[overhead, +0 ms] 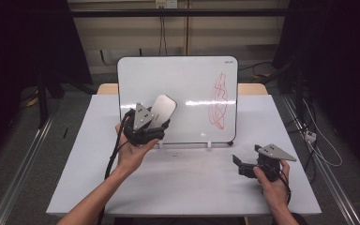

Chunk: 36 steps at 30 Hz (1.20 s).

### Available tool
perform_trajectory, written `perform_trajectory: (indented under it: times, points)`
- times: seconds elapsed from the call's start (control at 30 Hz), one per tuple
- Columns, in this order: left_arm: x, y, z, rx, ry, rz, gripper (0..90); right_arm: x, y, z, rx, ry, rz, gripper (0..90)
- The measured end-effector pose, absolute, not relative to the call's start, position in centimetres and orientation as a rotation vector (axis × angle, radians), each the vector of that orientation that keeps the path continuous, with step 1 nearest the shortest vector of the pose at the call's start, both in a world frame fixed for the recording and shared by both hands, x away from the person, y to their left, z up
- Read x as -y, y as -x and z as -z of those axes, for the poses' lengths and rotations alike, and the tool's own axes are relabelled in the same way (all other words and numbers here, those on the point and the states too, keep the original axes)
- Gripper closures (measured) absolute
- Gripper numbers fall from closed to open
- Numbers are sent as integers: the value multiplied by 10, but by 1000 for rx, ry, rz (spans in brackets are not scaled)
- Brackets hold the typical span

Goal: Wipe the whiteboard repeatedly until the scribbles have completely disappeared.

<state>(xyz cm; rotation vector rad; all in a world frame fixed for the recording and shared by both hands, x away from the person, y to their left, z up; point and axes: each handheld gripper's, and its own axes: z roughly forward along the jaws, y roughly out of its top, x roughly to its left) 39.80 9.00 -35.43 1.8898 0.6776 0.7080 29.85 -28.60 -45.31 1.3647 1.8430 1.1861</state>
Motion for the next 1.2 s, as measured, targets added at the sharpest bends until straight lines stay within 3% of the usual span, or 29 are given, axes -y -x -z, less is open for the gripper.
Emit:
perform_trajectory:
  times: [1.2]
  points:
    - [13,-443,326,-537,-1899,-796,311,286,-295,451,-1856,-1340,-1226,50]
